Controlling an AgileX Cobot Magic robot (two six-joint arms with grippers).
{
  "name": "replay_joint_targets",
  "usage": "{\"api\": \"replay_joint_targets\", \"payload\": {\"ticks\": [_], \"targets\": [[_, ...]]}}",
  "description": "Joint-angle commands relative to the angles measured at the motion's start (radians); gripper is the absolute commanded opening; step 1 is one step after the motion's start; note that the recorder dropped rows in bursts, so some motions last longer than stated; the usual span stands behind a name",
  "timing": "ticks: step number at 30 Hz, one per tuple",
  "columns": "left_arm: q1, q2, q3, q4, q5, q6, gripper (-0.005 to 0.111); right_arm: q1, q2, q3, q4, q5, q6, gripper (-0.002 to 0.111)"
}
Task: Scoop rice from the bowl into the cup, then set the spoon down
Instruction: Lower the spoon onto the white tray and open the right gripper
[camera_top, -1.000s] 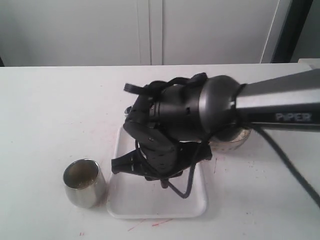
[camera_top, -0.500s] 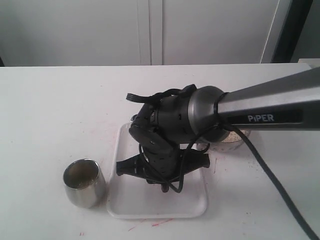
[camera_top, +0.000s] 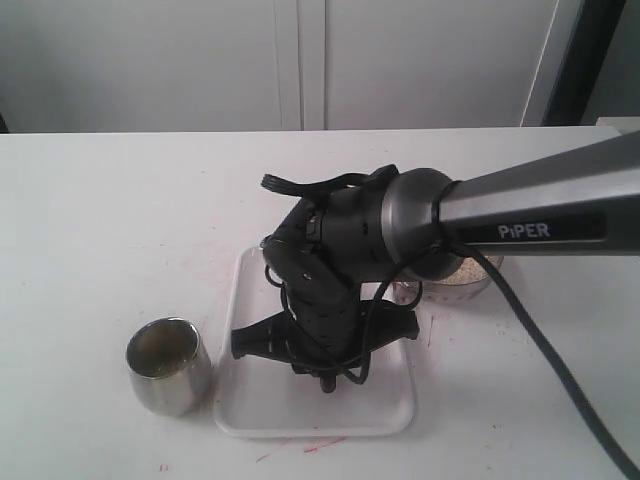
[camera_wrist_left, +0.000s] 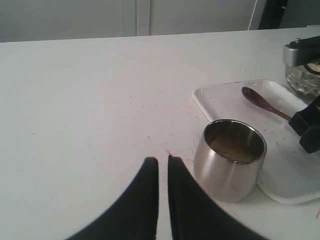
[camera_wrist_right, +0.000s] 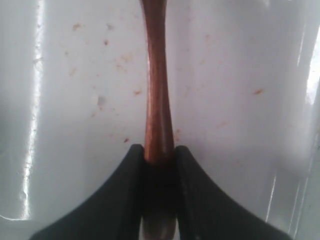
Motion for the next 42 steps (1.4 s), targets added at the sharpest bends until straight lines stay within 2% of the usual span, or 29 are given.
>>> {"api": "replay_joint_targets", "payload": {"ticks": [1,6,13,24,32,38,42], "targets": [[-0.003,0.001,-0.007,-0.007,-0.003,-0.002,0.014,-0.008,-0.002,-0.003,-0.002,-0.007,-0.024,0.0],[-0.003,0.001,-0.007,-0.007,-0.003,-0.002,0.014,-0.01,-0.002,-0.003,-0.002,-0.023,-0.037,0.003],[-0.003,0.001,-0.007,-0.007,-0.003,-0.002,0.014,-0.01,0.04,-0.003,-0.006,-0.021,-0.058,0.02],[-0.003,0.001,-0.007,-0.007,-0.003,-0.002,0.014,-0.01,0.054,-0.003,-0.01,-0.023,-0.074,0.022],[-0.003,0.001,-0.007,-0.007,-0.003,-0.002,0.014,-0.01,0.044,-0.003,-0.006,-0.016,-0.093,0.046],[-0.003,0.001,-0.007,-0.007,-0.003,-0.002,0.014,0.001,-0.046,-0.003,-0.011,-0.008,-0.145,0.046],[-0.003,0.001,-0.007,-0.007,-0.003,-0.002,0.014,0.017,-0.154,-0.003,-0.011,0.074,-0.217,0.046]]}}
